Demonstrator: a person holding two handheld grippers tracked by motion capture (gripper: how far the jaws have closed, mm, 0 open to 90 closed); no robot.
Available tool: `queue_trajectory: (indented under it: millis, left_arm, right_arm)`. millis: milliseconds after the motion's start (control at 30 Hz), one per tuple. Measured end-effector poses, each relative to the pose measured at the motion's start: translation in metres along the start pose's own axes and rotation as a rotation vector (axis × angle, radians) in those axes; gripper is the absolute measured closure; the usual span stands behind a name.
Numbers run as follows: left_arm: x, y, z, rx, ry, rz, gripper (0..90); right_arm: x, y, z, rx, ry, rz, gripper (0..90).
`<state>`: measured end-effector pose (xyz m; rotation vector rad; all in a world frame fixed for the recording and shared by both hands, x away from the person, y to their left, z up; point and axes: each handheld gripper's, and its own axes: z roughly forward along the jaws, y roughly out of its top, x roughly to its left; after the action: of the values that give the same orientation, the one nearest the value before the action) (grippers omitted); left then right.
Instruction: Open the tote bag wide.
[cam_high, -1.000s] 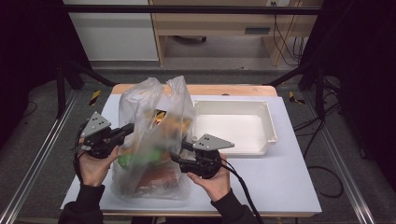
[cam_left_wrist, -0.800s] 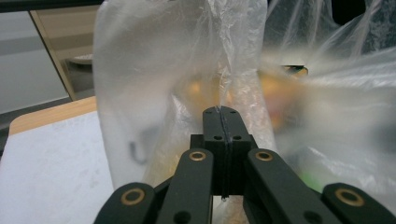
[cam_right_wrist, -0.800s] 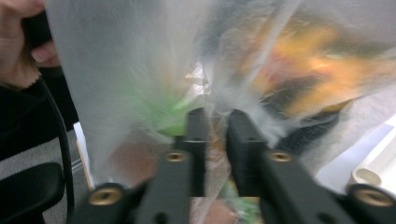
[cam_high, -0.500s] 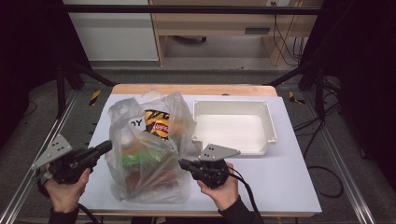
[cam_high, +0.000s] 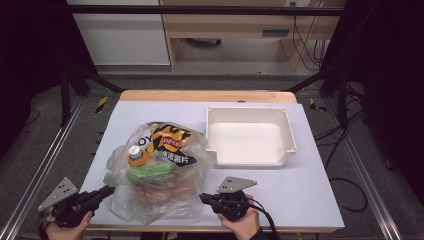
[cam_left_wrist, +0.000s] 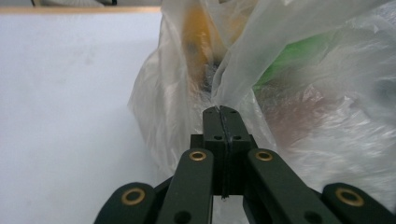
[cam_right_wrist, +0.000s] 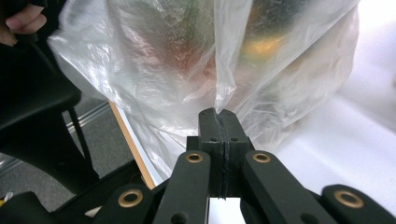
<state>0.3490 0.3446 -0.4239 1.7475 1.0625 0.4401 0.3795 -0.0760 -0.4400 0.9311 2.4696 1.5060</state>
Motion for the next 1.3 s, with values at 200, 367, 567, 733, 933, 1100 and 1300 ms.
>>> queue_trajectory:
  millis: [200, 367, 567, 733, 933, 1100, 1300]
  left_arm:
    - [0.001, -0.015, 0.011, 0.053, -0.007, -0.010, 90.0]
    - [0.003, -0.025, 0.020, 0.111, 0.022, -0.006, 90.0]
    - [0.004, -0.033, 0.033, 0.160, 0.043, 0.003, 90.0]
    - [0.007, -0.032, 0.029, 0.096, 0.044, -0.013, 71.7]
    - [0.003, -0.023, 0.016, -0.030, 0.056, 0.018, 33.9]
    - [-0.001, -0.012, 0.003, -0.094, 0.051, 0.016, 24.9]
    - [-0.010, 0.010, -0.015, -0.153, 0.046, 0.036, 19.7]
  right_arm:
    - [-0.001, -0.011, 0.010, 0.029, -0.015, 0.006, 90.0]
    - [-0.006, -0.023, 0.020, 0.071, -0.088, 0.032, 90.0]
    - [-0.009, -0.027, 0.029, 0.091, -0.105, 0.045, 87.6]
    - [-0.010, -0.025, 0.019, 0.039, -0.093, 0.036, 66.6]
    - [-0.009, -0.009, -0.016, -0.110, -0.126, 0.009, 43.7]
    - [-0.007, 0.017, -0.037, -0.214, -0.155, -0.031, 36.6]
    - [0.000, 0.051, -0.046, -0.290, -0.150, -0.066, 37.2]
